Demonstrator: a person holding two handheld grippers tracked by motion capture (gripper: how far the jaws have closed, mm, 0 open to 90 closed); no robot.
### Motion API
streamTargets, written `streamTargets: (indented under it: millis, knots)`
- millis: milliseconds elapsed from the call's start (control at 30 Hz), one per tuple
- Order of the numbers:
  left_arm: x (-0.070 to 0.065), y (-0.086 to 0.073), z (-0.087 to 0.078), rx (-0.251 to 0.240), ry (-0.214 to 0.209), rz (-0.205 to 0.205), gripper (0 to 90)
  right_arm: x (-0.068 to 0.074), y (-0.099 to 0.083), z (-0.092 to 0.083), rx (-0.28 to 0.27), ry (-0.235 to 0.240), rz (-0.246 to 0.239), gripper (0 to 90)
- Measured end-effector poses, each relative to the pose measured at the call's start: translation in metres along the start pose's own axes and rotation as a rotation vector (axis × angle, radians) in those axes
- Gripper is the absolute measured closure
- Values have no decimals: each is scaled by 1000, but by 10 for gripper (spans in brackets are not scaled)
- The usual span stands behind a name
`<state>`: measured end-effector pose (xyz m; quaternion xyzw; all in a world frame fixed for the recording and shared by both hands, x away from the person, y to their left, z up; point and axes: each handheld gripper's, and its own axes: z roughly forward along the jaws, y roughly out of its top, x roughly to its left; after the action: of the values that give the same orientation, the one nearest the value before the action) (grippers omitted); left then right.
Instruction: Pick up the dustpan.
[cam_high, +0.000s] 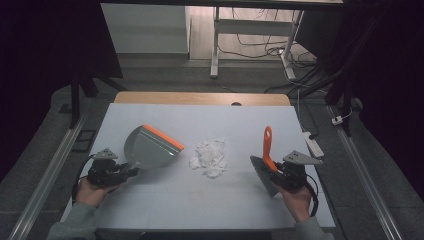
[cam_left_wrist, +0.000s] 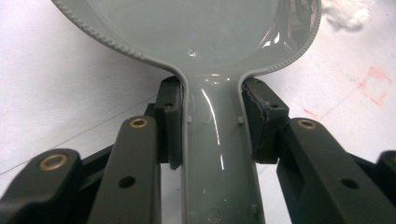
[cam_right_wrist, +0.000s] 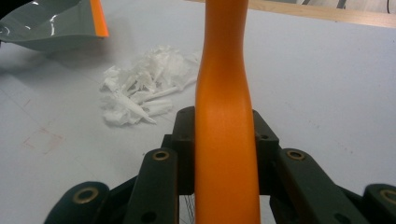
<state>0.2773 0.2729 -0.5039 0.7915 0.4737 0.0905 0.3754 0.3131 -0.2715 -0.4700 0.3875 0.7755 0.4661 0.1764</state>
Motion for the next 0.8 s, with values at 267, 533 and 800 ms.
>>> streamTargets:
  millis: [267,533,800]
  knots:
    - [-6,-3,-3,22,-45,69,618,4,3,6,5,6,-10,703]
    - [-15,-4,-2,26,-100,109,618,6,4,10,8,14,-19,703]
    - [-19,-8,-7,33,-133,119,618,4,4,10,9,12,-17,703]
